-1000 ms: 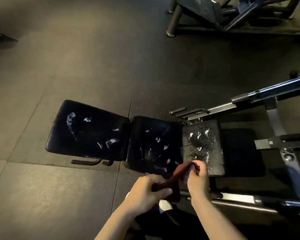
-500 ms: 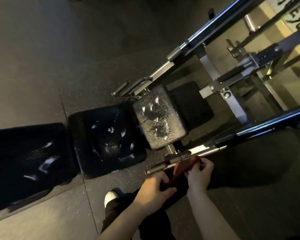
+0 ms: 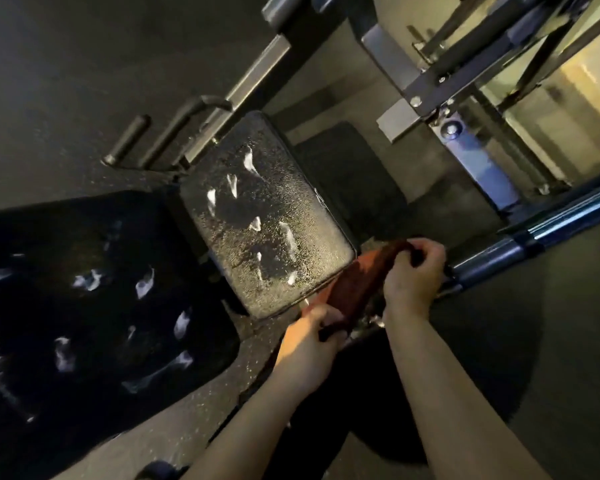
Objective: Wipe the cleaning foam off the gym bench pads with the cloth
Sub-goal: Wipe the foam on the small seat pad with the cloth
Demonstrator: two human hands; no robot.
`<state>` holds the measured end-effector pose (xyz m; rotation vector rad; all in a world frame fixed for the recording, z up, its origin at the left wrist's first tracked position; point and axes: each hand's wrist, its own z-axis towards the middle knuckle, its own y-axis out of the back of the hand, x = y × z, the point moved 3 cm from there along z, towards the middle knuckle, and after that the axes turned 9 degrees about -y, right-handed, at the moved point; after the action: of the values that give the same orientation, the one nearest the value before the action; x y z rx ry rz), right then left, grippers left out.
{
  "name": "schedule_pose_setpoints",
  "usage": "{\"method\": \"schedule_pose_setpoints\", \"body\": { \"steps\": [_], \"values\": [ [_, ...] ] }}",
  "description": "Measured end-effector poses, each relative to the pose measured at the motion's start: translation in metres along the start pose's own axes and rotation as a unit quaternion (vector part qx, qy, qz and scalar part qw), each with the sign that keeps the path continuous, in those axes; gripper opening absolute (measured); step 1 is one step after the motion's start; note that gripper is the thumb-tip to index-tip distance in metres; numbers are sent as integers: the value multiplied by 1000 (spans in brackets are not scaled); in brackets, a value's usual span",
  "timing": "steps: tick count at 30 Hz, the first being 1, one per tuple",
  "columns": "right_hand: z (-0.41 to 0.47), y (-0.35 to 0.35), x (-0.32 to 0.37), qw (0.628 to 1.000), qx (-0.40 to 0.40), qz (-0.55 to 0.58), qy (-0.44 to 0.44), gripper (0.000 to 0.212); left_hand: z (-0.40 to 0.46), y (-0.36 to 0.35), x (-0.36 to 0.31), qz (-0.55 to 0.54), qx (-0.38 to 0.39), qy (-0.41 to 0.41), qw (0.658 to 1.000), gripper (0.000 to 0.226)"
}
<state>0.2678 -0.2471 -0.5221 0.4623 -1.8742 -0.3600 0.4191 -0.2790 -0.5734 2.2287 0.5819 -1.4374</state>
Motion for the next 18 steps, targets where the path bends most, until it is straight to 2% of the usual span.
{"method": "schedule_pose_setpoints", "body": {
  "steps": [2,4,6,7,10,11,13,16,18],
  "values": [
    [24,-26,-5,988,-2,-59,144,15,23,-5,19,6,16,-52,999,27],
    [51,-60,-27,970,55,-108,209,31,39,2,43,22,13,-95,995,23],
    [65,-90,-55,958,136,-172,186,56,48,16,74,25,-28,-116,993,18],
    [69,-100,-68,951,129,-219,176,62,51,26,87,16,-60,-113,992,14],
    [74,-110,-87,907,5,-307,288,54,64,55,121,-12,-164,-101,981,17],
    [76,-109,-88,895,-9,-314,318,53,67,63,127,-17,-190,-105,976,18],
    [86,-110,-86,878,-4,-328,349,53,75,73,137,-32,-214,-115,970,16],
    [98,-110,-73,897,42,-324,298,46,86,81,145,-40,-215,-140,966,14],
    [99,-110,-69,896,48,-333,291,39,94,88,145,-41,-220,-168,960,15]
  ]
}}
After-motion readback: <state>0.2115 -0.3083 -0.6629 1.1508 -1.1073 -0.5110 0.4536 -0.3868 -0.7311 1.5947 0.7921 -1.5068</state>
